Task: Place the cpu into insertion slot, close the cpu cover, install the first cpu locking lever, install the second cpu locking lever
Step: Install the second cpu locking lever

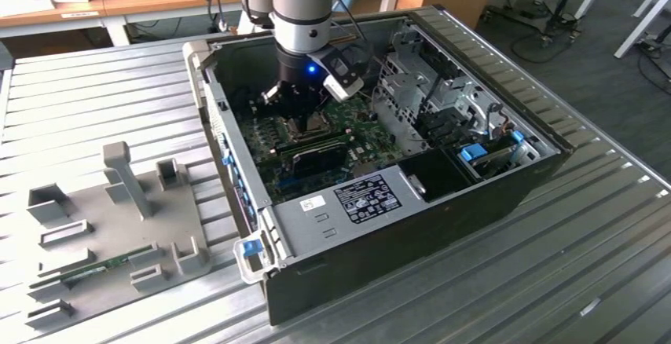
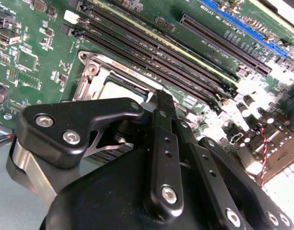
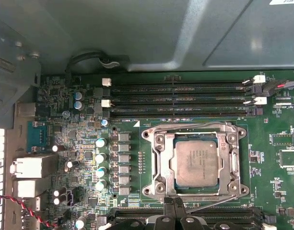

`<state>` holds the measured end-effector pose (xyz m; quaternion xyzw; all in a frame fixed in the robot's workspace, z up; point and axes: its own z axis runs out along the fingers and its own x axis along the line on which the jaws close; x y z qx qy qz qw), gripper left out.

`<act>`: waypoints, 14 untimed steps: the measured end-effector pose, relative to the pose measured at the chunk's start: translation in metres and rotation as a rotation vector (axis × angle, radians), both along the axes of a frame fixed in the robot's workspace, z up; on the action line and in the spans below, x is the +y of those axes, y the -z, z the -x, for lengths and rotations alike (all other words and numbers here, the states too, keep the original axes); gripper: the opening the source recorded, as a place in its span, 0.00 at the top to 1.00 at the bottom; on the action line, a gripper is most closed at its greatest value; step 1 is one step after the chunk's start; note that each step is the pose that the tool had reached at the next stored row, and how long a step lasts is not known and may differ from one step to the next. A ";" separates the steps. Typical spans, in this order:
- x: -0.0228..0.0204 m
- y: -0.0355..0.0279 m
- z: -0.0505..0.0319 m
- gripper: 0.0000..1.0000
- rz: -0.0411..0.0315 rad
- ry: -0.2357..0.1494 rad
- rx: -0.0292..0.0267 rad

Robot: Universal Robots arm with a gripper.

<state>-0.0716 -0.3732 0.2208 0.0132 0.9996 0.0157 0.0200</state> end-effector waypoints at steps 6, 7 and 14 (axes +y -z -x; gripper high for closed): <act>0.0000 0.0016 0.0005 0.89 0.0000 0.000 -0.0001; 0.0000 0.0019 0.0007 0.89 0.0000 0.000 0.0000; 0.0000 0.0023 0.0008 0.89 -0.0001 0.000 -0.0001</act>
